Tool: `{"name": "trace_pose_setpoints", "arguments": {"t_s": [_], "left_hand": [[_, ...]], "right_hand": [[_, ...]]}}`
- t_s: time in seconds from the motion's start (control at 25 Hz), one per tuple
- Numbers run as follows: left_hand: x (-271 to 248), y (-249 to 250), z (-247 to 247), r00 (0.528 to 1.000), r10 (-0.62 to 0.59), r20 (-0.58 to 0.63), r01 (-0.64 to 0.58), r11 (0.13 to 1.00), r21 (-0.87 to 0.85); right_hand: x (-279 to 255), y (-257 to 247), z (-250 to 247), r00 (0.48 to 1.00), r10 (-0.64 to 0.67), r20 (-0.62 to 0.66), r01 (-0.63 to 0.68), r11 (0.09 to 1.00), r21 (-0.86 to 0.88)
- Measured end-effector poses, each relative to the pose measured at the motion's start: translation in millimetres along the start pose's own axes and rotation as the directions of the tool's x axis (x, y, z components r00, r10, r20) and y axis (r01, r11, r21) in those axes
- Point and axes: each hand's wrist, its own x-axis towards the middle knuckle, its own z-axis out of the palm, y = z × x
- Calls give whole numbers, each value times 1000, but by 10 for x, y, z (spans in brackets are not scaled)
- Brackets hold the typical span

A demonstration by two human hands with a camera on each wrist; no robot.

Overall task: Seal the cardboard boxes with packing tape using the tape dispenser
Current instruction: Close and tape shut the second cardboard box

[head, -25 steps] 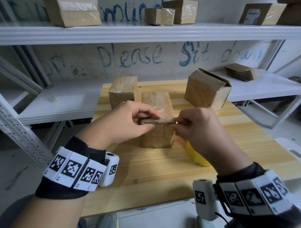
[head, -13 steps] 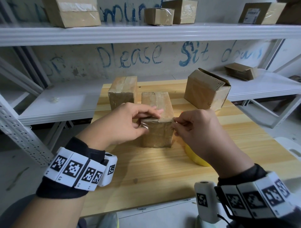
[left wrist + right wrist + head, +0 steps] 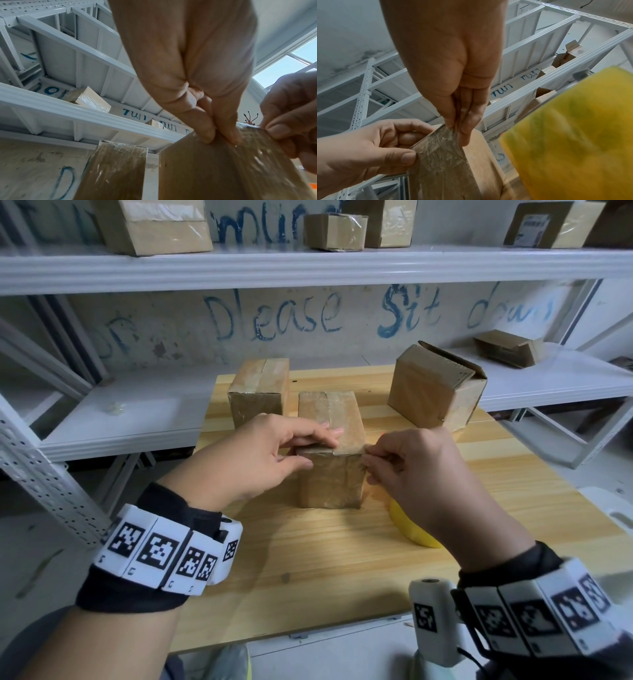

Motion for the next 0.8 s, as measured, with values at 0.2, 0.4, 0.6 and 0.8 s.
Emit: {"name": "trace_pose_setpoints", "arguments": {"t_s": [0.2, 0.4, 0.6, 0.8], "left_hand": [[-22, -6, -24, 999, -18, 43, 21, 996, -83], [-22, -23, -60, 996, -32, 83, 37, 997, -66], [-25, 23, -27, 998, -39, 47, 44, 992, -118], [64, -19, 39, 999, 34, -6, -34, 997, 63]], "right_hand": [[-22, 31, -10, 999, 21, 34, -21, 1000, 7], [-61, -31, -147, 989, 145, 25, -144, 989, -34], [-134, -8, -297, 888, 445, 112, -403, 873, -275], [-194, -65, -353, 697, 679, 230, -528, 704, -475]]}}
